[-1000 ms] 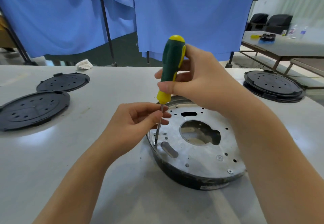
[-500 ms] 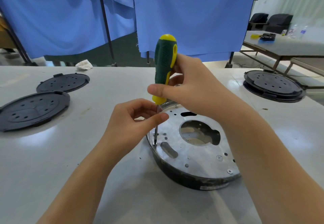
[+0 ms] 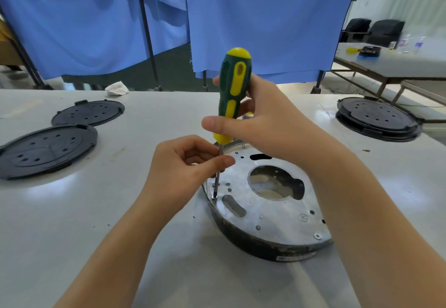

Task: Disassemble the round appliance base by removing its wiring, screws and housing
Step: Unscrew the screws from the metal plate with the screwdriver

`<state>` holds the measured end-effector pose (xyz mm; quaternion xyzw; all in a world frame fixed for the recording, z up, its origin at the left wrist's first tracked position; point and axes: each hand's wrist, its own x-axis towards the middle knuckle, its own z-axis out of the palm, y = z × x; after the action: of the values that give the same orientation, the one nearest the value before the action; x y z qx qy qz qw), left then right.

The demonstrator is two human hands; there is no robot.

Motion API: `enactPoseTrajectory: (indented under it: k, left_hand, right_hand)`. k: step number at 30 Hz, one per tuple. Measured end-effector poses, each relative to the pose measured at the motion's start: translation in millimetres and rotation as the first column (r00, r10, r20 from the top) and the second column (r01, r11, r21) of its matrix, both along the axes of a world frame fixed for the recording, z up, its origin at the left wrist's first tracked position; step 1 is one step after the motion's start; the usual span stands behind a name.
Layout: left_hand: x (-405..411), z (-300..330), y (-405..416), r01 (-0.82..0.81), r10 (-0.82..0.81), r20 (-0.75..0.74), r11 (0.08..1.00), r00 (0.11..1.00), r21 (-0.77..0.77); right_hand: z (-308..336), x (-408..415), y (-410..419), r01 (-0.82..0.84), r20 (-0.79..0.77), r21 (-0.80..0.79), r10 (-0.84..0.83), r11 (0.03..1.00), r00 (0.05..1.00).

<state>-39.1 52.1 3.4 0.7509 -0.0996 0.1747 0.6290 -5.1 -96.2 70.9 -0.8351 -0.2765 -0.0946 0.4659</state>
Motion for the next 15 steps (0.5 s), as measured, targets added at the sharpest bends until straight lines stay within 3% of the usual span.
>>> enactPoseTrajectory:
  k: [3,6,11,15]
  left_hand:
    - [1,-1,1,0.017,-0.017,-0.008,0.999,1.000,0.033]
    - [1,-1,4,0.136,-0.131,-0.060,0.987,0.990,0.081]
    - [1,0,9,0.167,-0.163,-0.058,0.983,0.985,0.070]
    - [2,-1,7,0.125,-0.123,-0.032,0.991,0.992,0.042]
  right_hand:
    - [2,0,-3,0.021,0.005,0.001,-0.021,1.000,1.000]
    - [7,0,-10,-0.027,0.011,0.022,0.026,0.999,1.000]
    - [8,2,-15,-0.202,-0.144,0.175,0.228,0.964,0.963]
    - [4,2,-11,-0.130,-0.105,0.033,0.133,0.991,0.986]
